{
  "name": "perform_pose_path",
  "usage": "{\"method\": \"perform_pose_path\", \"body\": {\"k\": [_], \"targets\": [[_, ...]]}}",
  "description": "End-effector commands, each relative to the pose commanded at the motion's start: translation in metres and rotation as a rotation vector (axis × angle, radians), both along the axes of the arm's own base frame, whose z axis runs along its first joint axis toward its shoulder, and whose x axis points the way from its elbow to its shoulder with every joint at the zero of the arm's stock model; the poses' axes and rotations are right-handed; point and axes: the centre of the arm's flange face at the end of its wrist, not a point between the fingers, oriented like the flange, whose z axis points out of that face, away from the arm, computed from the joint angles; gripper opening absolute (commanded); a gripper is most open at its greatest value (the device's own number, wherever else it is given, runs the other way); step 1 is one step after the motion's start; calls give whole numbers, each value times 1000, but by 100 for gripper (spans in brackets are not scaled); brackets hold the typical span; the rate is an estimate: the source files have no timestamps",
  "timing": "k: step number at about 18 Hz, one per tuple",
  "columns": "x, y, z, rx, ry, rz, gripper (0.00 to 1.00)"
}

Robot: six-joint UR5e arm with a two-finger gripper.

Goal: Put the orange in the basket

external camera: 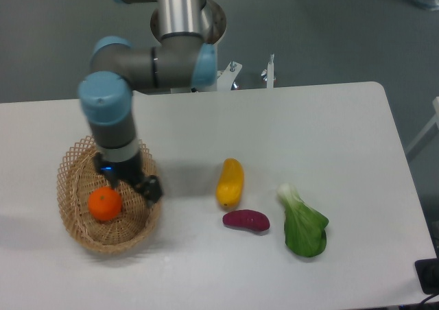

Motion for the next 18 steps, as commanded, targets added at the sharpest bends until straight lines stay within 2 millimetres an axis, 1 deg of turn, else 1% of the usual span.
{"method": "perform_pose_path", "body": {"k": [2, 3, 4, 5, 7, 8, 11, 15, 18], "targets": [[-24, -15, 4, -19, 2, -17, 100], [-42, -27, 1, -59, -9, -58, 100], [-57, -41, 5, -86, -22, -84, 100], [-76, -56, 10, -92, -23, -71, 100], [-101, -71, 10, -97, -21, -78, 100], [-116, -82, 9, -105, -16, -107, 100], [-137, -101, 10, -128, -21, -167, 100], [-176, -129, 19, -113, -6, -90, 100], [-197, -147, 18, -111, -3, -63, 100]]}}
